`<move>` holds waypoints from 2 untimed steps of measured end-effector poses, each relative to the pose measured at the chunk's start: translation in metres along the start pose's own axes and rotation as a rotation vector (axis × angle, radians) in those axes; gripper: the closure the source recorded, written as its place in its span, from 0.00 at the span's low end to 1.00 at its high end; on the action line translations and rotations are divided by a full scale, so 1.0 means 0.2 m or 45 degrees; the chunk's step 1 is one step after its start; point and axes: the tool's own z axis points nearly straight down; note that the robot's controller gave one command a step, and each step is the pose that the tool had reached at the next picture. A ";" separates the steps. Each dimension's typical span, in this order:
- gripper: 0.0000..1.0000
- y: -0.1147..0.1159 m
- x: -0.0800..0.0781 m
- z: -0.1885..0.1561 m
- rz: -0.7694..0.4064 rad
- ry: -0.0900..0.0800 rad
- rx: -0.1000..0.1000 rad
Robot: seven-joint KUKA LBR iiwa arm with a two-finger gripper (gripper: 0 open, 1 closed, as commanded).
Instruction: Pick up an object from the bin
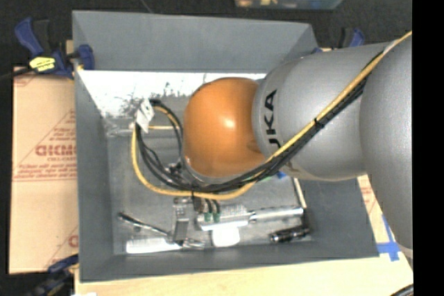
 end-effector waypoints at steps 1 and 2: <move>0.00 0.00 -0.01 -0.01 0.006 -0.007 -0.001; 0.00 0.34 -0.07 0.56 0.221 -0.003 -0.003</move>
Offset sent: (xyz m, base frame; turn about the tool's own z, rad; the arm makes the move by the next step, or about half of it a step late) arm 0.0145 0.0672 -0.1096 0.1774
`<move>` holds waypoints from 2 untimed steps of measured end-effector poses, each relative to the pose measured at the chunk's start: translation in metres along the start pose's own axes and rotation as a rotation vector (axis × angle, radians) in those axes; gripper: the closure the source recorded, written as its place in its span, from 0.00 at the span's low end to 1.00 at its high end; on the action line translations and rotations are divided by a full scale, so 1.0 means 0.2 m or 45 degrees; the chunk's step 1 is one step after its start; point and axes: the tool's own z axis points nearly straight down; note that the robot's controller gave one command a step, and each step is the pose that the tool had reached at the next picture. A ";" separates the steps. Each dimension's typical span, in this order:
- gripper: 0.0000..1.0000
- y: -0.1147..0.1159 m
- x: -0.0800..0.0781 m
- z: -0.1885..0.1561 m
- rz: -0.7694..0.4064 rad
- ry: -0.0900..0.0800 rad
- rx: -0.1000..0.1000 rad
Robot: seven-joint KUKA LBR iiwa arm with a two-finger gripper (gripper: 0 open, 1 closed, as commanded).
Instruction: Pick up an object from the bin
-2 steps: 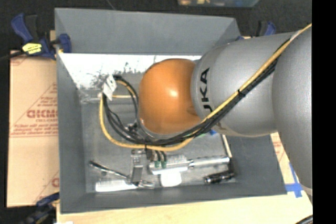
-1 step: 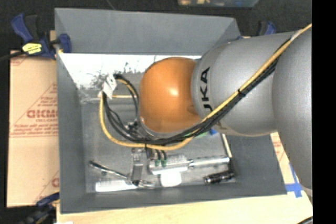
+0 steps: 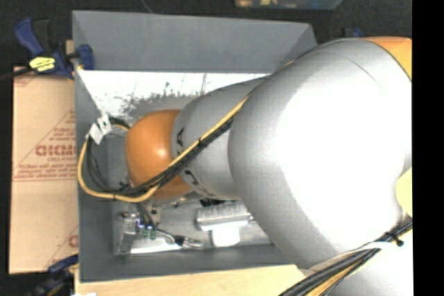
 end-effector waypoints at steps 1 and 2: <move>0.00 -0.01 -0.04 -0.37 -0.038 -0.015 -0.005; 0.00 -0.04 0.01 -0.16 0.279 0.009 0.007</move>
Offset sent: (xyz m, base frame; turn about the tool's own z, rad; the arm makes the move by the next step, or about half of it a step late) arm -0.0036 -0.0060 0.0331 0.2204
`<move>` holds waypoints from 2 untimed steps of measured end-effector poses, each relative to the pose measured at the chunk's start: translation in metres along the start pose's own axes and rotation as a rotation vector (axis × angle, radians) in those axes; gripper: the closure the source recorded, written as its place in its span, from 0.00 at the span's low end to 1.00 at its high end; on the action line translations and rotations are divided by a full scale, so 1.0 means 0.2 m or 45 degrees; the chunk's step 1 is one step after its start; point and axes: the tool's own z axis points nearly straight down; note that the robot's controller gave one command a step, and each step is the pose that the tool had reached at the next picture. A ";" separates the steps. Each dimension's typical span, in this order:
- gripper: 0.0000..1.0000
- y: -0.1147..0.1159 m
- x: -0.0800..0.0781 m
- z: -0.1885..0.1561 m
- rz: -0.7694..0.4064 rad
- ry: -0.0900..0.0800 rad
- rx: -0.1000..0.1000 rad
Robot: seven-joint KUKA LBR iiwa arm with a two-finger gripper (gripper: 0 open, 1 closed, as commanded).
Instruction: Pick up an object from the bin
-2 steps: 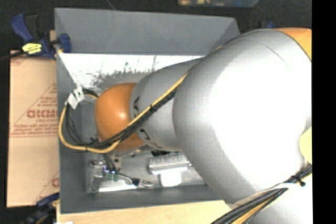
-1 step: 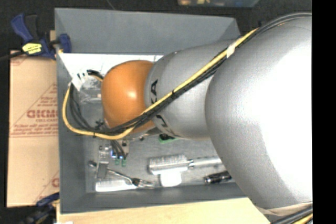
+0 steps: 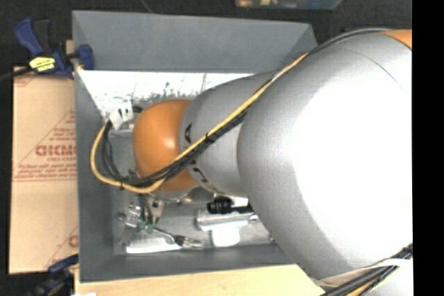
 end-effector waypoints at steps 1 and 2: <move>0.00 -0.02 0.05 0.15 -0.082 -0.022 -0.015; 1.00 -0.01 0.05 0.15 0.368 -0.012 -0.012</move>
Offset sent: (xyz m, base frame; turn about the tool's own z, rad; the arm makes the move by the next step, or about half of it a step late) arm -0.0114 0.0021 -0.0295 0.2895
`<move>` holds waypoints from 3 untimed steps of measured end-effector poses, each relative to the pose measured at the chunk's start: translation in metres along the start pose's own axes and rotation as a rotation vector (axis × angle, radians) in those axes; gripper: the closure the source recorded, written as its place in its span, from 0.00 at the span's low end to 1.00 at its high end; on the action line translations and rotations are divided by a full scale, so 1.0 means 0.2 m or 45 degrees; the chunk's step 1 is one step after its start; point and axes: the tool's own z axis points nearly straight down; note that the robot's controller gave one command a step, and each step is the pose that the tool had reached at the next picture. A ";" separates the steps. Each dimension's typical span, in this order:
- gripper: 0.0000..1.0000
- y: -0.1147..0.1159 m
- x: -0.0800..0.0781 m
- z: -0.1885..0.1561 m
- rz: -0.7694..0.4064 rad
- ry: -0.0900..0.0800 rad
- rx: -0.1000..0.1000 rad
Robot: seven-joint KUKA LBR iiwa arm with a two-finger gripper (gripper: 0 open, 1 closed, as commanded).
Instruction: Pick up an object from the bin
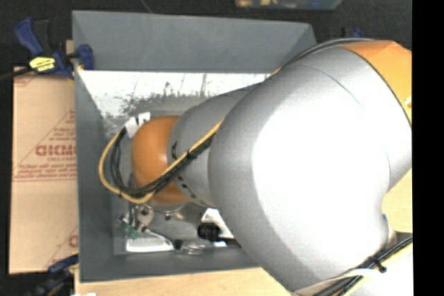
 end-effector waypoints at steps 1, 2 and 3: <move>1.00 0.00 0.00 0.00 0.000 0.000 0.000; 1.00 -0.01 0.00 -0.05 0.000 0.002 0.005; 1.00 0.00 0.00 -0.13 -0.002 0.000 0.001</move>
Offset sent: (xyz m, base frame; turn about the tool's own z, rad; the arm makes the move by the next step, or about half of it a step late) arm 0.0000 -0.0001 0.0339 0.0002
